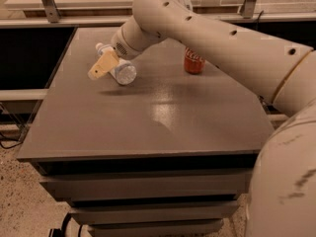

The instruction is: Place blue plastic bottle upright

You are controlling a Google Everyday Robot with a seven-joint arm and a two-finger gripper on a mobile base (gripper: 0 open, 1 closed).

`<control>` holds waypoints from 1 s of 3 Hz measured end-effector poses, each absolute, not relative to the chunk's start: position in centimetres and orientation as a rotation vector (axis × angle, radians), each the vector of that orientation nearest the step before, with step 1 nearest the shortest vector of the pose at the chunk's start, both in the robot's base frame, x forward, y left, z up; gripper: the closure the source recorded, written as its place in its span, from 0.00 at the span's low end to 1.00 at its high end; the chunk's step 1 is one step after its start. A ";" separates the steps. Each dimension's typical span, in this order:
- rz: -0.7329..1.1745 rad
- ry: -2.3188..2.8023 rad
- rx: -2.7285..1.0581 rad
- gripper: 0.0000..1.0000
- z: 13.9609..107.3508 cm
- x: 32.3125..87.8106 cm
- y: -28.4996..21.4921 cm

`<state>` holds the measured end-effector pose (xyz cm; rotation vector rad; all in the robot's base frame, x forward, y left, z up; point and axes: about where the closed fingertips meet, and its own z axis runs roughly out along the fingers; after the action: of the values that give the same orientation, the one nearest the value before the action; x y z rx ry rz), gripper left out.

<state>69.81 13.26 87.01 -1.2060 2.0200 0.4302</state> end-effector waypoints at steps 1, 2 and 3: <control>0.414 2.045 -1.200 0.00 87.1 70.5 13.7; 0.400 2.073 -1.198 0.00 87.2 71.1 14.1; 0.387 2.096 -1.201 0.00 87.2 71.5 14.7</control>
Offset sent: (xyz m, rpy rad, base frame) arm 0.0210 0.0110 0.0059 -0.0576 0.0423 -0.0485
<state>71.46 14.66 87.17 -1.2007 2.0957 0.3866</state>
